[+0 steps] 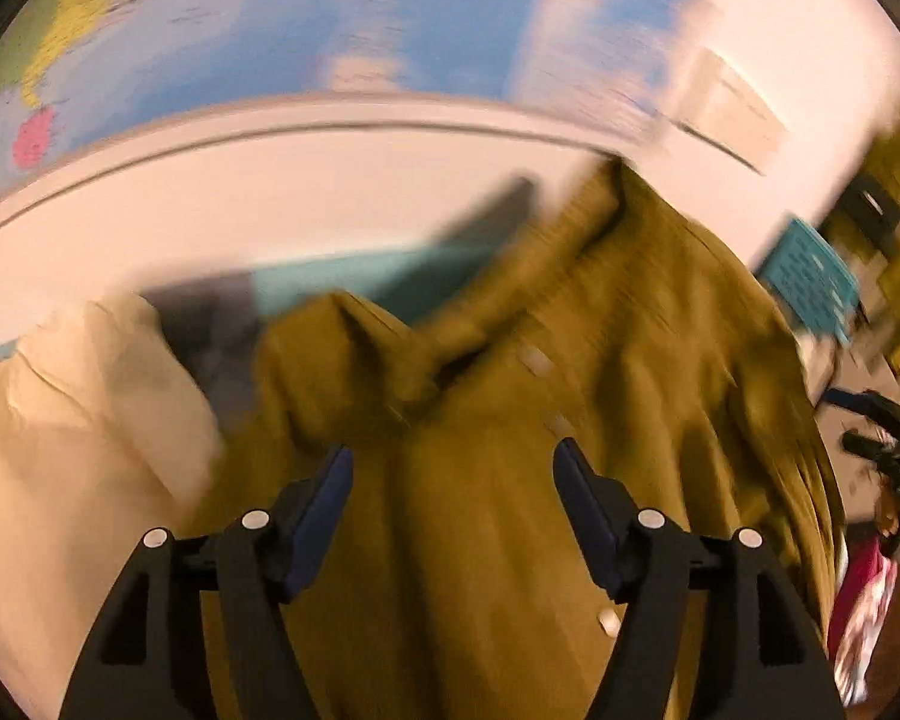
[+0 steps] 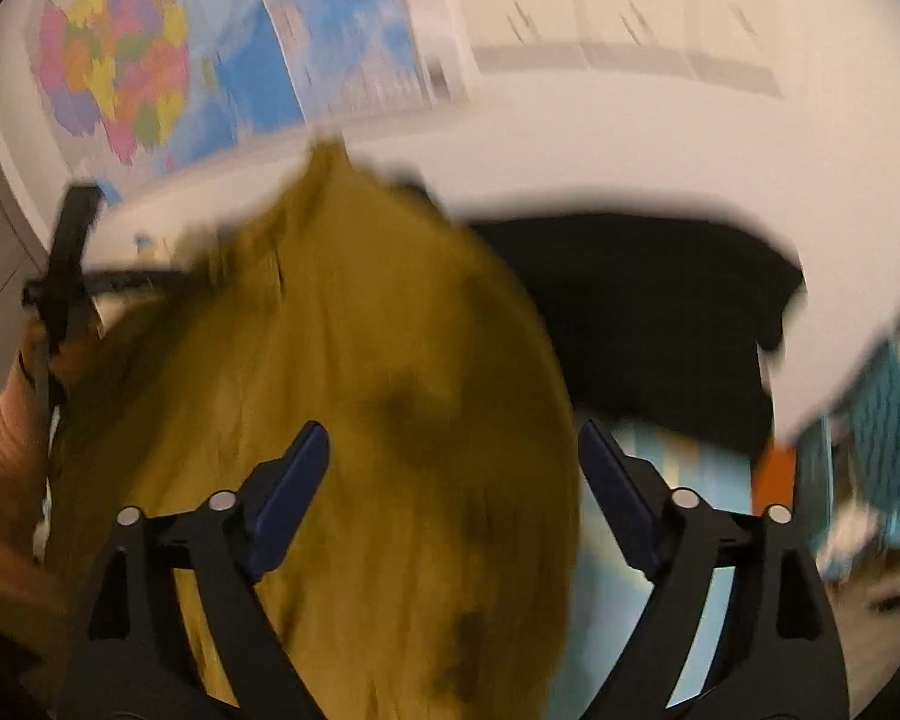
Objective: Fold large clothes
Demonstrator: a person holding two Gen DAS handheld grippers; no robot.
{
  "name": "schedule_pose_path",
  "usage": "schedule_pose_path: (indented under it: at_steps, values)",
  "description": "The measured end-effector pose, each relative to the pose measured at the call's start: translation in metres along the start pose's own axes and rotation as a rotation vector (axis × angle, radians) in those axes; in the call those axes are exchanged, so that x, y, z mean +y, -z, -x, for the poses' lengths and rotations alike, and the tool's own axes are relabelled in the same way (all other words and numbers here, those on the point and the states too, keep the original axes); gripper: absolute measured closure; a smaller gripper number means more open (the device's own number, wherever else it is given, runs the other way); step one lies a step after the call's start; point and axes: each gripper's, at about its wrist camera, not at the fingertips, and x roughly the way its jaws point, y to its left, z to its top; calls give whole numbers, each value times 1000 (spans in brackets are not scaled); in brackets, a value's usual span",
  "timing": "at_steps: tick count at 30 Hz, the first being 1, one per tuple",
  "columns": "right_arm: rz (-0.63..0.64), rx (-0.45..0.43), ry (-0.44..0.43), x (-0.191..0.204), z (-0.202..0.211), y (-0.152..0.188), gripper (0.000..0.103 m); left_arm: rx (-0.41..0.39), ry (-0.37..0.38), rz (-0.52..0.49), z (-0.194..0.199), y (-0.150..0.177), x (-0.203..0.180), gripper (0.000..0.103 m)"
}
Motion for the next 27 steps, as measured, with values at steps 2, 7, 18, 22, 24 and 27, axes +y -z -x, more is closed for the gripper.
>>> schedule_pose_path:
  at_steps: [2, 7, 18, 22, 24, 27]
  values:
    - [-38, 66, -13, 1, -4, 37, 17, 16, 19, -38, 2, 19, -19, 33]
    - [-93, 105, -127, 2, -3, 80, 75, 72, 43, -115, -13, 53, -60, 32]
    - [-156, -161, 266, -64, 81, 15, 90, -17, -51, -94, 26, 76, -49, 32]
    - [-238, -50, 260, -89, 21, 31, 80, -70, -146, -28, 68, 97, -12, 30]
    - [-263, -25, 239, -94, 1, 39, 71, -112, -208, 6, 95, 116, 9, 28]
    - [-269, -49, 281, -92, -4, 46, 47, -152, -259, 85, 130, 141, 42, 24]
